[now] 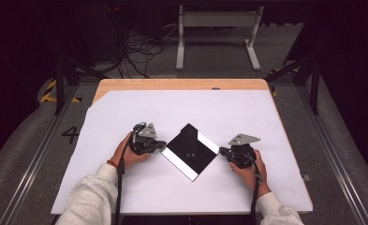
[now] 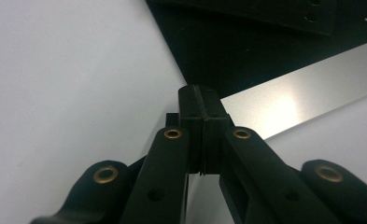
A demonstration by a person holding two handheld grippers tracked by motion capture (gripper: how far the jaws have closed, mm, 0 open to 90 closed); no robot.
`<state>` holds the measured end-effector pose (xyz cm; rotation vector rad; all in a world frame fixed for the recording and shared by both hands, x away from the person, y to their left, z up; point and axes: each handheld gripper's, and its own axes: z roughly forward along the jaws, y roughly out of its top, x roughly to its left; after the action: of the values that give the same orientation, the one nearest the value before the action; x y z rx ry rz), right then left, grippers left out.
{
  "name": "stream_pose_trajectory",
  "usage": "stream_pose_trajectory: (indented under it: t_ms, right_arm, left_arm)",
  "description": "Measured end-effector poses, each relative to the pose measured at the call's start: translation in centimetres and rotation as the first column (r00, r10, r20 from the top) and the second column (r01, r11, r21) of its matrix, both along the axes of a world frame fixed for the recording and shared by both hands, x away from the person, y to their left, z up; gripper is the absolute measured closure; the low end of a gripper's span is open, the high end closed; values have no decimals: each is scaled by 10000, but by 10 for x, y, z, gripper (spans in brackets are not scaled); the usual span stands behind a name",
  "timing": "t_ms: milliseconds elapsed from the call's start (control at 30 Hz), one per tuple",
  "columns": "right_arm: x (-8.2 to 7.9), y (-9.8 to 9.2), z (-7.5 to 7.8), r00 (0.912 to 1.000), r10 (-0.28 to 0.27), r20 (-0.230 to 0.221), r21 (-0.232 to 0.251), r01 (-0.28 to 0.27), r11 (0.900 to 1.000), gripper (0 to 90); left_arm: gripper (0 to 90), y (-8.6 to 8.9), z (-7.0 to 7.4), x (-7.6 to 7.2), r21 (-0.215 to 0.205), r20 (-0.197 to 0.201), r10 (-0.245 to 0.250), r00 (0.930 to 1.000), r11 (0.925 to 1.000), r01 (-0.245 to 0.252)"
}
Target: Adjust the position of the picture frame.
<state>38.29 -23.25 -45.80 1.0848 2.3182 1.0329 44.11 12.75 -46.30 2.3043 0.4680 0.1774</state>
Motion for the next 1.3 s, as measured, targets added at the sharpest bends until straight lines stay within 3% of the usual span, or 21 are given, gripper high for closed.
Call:
stream_pose_trajectory:
  t_ms: [167,333,700,933,1100,1200,1300]
  right_arm:
    - [5,2,0,10000,-4,74,-141,5,9999,900]
    - [13,1,0,9999,-36,-96,129,37,9999,900]
    - [29,6,0,9998,-88,-157,218,92,9997,900]
    - [38,12,1,9998,-146,-169,87,147,9999,900]
    - [43,20,2,9998,-194,13,-251,195,9995,900]
    - [46,19,1,9996,-261,-92,65,261,9996,900]
    - [45,20,1,9993,-363,-76,-14,363,9993,900]
  left_arm:
    - [900,-1,2,-11,197,16,-161,9999,9997,161]
    - [900,-2,3,-23,456,125,-271,9996,9986,265]
    - [900,-3,3,-42,336,-156,-725,9972,9968,730]
    - [900,-10,4,-54,564,19,-1040,9946,9930,1038]
    - [900,-11,3,-59,419,30,-1058,9944,9935,1056]
    - [900,-10,2,-58,282,-70,-1043,9945,9941,1045]
    - [900,-8,0,-56,-23,-353,-937,9950,9956,937]
